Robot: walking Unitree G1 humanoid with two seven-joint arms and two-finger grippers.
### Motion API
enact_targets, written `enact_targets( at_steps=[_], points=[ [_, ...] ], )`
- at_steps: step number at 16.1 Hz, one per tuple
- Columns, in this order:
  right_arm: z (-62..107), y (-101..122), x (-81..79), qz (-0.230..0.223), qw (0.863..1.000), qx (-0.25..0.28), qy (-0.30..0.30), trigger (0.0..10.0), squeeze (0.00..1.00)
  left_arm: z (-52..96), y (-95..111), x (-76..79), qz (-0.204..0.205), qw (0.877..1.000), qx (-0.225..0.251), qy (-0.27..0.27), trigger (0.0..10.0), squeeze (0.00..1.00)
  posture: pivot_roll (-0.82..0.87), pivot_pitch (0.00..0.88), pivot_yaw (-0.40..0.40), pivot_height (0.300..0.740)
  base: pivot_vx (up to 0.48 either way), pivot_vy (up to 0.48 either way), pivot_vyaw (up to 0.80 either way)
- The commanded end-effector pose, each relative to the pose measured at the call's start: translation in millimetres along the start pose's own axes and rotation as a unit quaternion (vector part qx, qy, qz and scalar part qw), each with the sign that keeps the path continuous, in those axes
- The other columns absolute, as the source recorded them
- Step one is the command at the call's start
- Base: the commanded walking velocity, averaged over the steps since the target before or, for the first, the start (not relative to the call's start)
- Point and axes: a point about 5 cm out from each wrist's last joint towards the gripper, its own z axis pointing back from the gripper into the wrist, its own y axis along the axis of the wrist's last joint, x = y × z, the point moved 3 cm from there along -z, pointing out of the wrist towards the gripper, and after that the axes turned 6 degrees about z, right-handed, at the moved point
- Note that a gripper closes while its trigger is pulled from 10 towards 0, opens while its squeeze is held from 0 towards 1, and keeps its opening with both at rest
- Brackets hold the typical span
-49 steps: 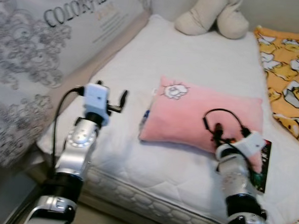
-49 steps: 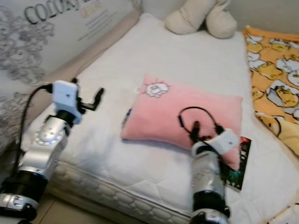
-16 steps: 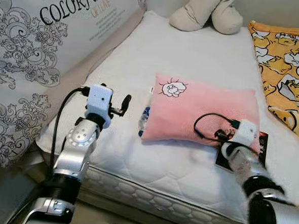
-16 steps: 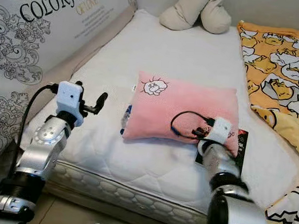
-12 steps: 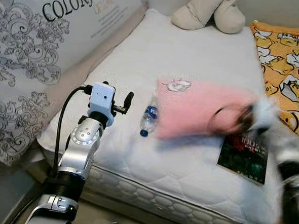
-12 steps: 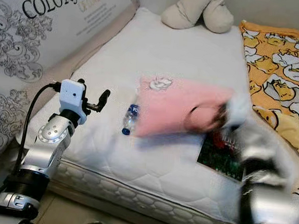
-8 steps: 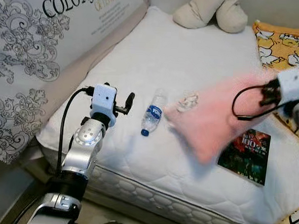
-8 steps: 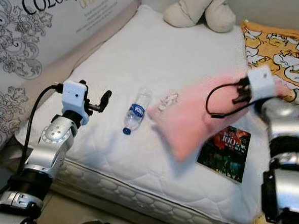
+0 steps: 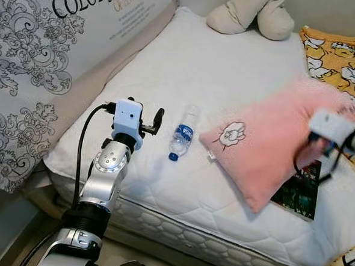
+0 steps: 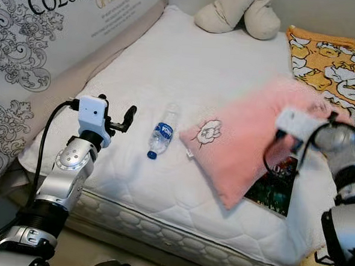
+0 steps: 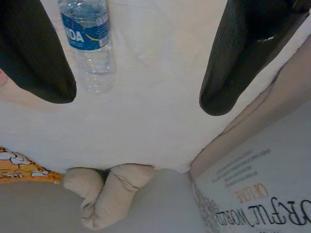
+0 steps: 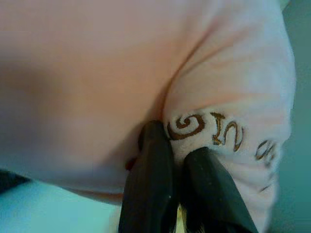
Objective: Clean up the room
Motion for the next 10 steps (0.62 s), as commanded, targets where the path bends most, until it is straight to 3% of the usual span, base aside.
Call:
enact_targets(
  at_steps=[1,2,3,4,7,10],
  points=[
    [5.4,0,18.9,0.022,0.999,0.000,-0.034,0.0,0.23,0.1,2,3.6,-0.002,1.000,0.004,-0.005,10.0,0.00,-0.07,0.000,-0.005,0.740,0.000,0.000,0.00],
    [9.0,10,41.9,0.005,0.996,0.012,-0.093,0.0,0.21,0.6,1,6.7,0.000,1.000,0.003,-0.008,10.0,0.00,-0.07,0.000,-0.004,0.740,0.000,0.000,0.00],
    [11.4,14,53.3,-0.027,0.991,0.021,-0.127,10.0,0.21,0.4,0,7.7,0.000,1.000,0.003,-0.009,10.0,0.00,-0.07,0.000,-0.004,0.740,0.000,0.000,0.00],
    [12.0,15,56.7,-0.055,0.989,0.028,-0.137,10.0,1.00,0.0,0,8.7,0.000,1.000,0.004,-0.010,10.0,0.00,-0.07,0.000,-0.002,0.740,0.000,0.000,0.00],
    [10.3,21,55.6,-0.076,0.987,0.043,-0.138,10.0,1.00,-2.6,3,12.4,-0.008,1.000,0.008,-0.016,10.0,0.00,-0.08,0.000,0.008,0.740,0.000,0.000,0.00],
    [13.8,15,59.1,-0.052,0.988,0.035,-0.141,10.0,1.00,-4.5,3,14.3,-0.008,1.000,0.007,-0.020,10.0,0.00,-0.09,0.000,0.013,0.740,0.000,0.000,0.00]
  ],
)
